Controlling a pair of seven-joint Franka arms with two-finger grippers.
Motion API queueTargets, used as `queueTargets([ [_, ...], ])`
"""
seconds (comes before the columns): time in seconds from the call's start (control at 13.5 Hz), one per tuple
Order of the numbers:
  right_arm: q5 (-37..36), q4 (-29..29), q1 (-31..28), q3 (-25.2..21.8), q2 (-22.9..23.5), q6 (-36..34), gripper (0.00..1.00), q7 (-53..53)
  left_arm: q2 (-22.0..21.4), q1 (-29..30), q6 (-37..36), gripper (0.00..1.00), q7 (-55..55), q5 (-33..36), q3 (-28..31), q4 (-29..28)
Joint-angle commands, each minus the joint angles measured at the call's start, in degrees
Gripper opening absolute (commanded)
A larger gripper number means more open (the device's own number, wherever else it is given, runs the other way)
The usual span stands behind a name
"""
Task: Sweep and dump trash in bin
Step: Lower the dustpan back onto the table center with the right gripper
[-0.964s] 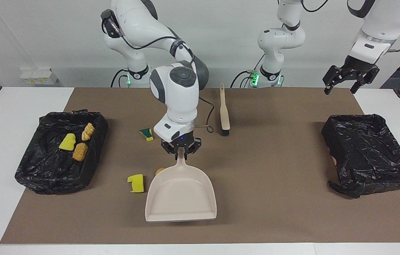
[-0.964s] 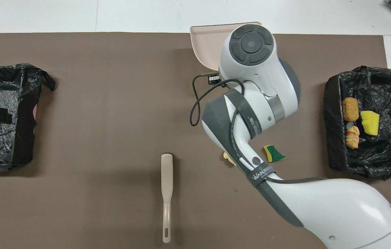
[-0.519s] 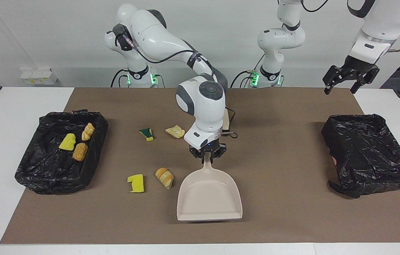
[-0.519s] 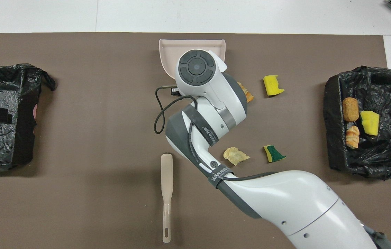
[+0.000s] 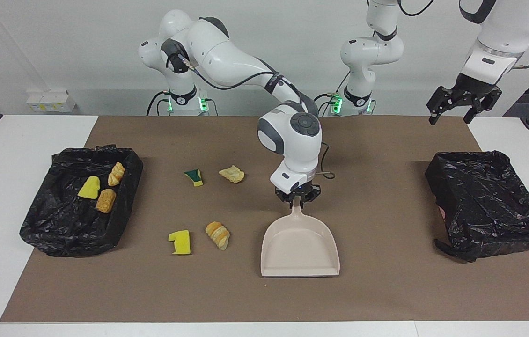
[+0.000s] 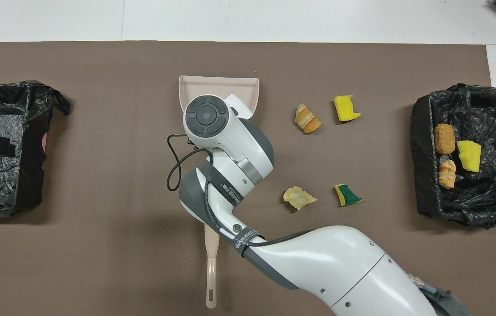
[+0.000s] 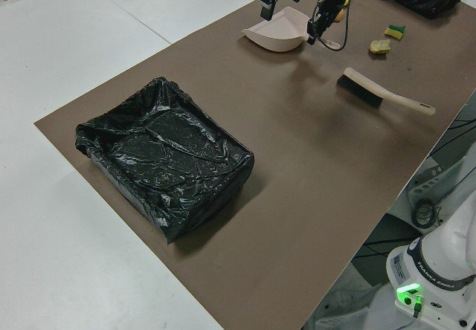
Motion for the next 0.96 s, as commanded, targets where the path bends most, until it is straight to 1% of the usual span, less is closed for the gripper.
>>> queueTargets([
  [0.0, 0.99, 1.93, 0.87, 0.28, 0.96, -0.89, 0.00, 1.70, -0.59, 0.61, -0.74, 1.00, -0.07, 0.25, -0.31, 0.03],
  [0.22, 0.99, 1.93, 0.96, 0.37, 0.79, -1.67, 0.00, 2.05, -0.59, 0.61, -0.74, 1.00, -0.07, 0.25, -0.31, 0.03],
  [0.3, 0.99, 1.93, 0.96, 0.37, 0.88, -1.85, 0.02, 2.05, -0.59, 0.61, -0.83, 1.00, -0.07, 0.25, -0.31, 0.03],
  [0.37, 0.99, 1.93, 0.96, 0.19, 0.88, -1.85, 0.07, 2.05, -0.59, 0.61, -0.74, 1.00, -0.07, 0.25, -0.31, 0.03],
  [0.52, 0.91, 1.93, 0.87, 0.02, 0.35, -2.03, 0.25, 1.97, -0.59, 0.61, -0.74, 1.00, -0.07, 0.25, -0.31, 0.03],
  [0.59, 0.91, 1.93, 0.52, 0.10, 0.09, -2.03, 0.42, 1.96, -0.59, 0.61, -0.74, 1.00, -0.07, 0.25, -0.31, 0.03],
  [0.74, 0.91, 1.93, 0.26, 0.10, -0.26, -1.85, 0.47, 1.96, -0.59, 0.61, -0.74, 1.00, -0.07, 0.25, -0.31, 0.03],
  [0.82, 0.82, 1.84, 0.26, -0.07, -0.96, -1.76, 0.47, 2.05, -0.59, 0.61, -0.74, 1.00, -0.07, 0.25, -0.31, 0.03],
  [0.89, 0.82, 1.75, 0.00, -0.16, -1.93, -1.68, 0.51, 2.05, -0.59, 0.61, -0.74, 1.00, -0.07, 0.25, -0.31, 0.03],
])
